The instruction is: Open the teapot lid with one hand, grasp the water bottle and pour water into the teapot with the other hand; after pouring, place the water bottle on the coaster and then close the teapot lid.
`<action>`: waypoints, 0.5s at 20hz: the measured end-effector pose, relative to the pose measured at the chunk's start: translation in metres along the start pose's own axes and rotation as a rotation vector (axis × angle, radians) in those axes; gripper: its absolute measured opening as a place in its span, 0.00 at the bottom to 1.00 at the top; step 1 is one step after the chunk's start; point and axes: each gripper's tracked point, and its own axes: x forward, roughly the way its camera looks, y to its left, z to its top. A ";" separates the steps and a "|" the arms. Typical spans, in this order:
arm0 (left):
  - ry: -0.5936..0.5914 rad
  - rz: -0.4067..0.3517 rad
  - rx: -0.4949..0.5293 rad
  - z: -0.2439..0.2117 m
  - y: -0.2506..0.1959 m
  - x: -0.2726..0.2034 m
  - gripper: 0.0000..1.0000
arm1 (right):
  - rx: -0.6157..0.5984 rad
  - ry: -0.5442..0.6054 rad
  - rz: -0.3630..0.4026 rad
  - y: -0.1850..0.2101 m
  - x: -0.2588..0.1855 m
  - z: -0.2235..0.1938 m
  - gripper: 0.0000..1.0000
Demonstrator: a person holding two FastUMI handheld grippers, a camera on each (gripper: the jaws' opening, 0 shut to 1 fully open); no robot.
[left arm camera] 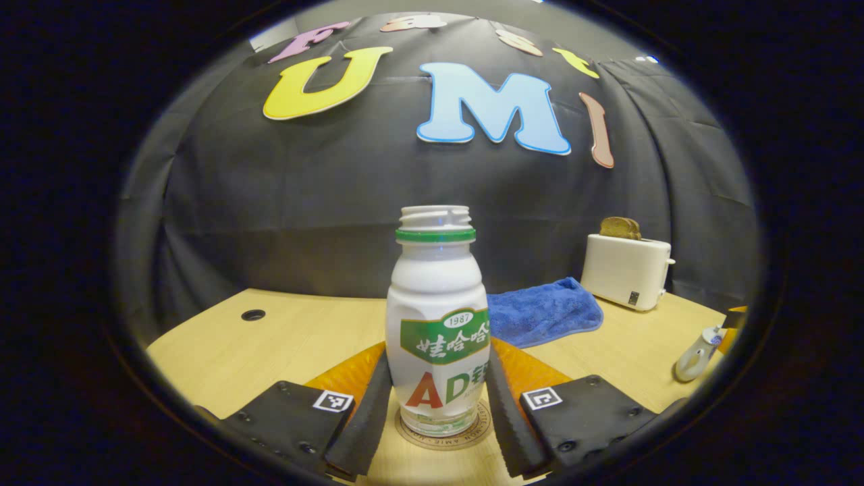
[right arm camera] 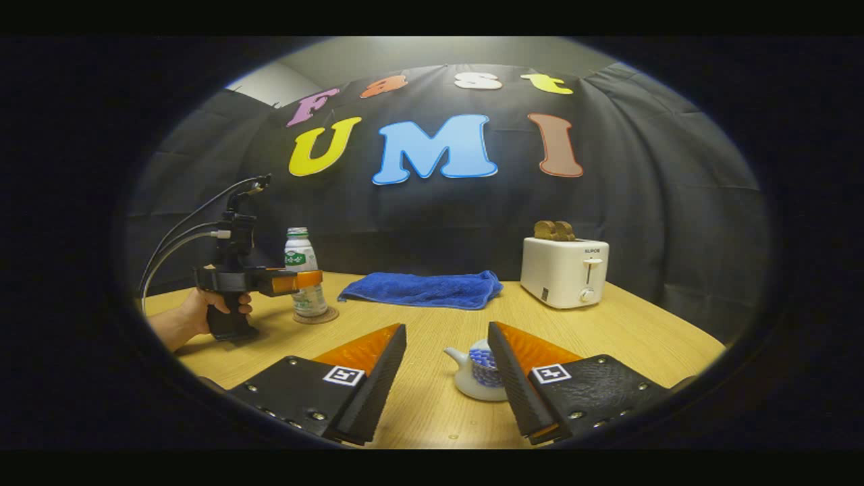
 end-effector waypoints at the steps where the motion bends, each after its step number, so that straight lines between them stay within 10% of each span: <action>1: -0.002 0.000 0.005 0.001 -0.001 0.000 0.76 | -0.004 0.002 0.000 0.000 0.000 -0.001 0.75; 7: -0.010 0.013 0.054 0.003 -0.001 -0.001 0.75 | -0.016 0.011 0.018 0.005 0.001 -0.004 0.75; 10: -0.025 0.004 0.078 0.004 -0.004 -0.003 1.00 | -0.022 0.015 0.030 0.008 0.001 -0.005 0.75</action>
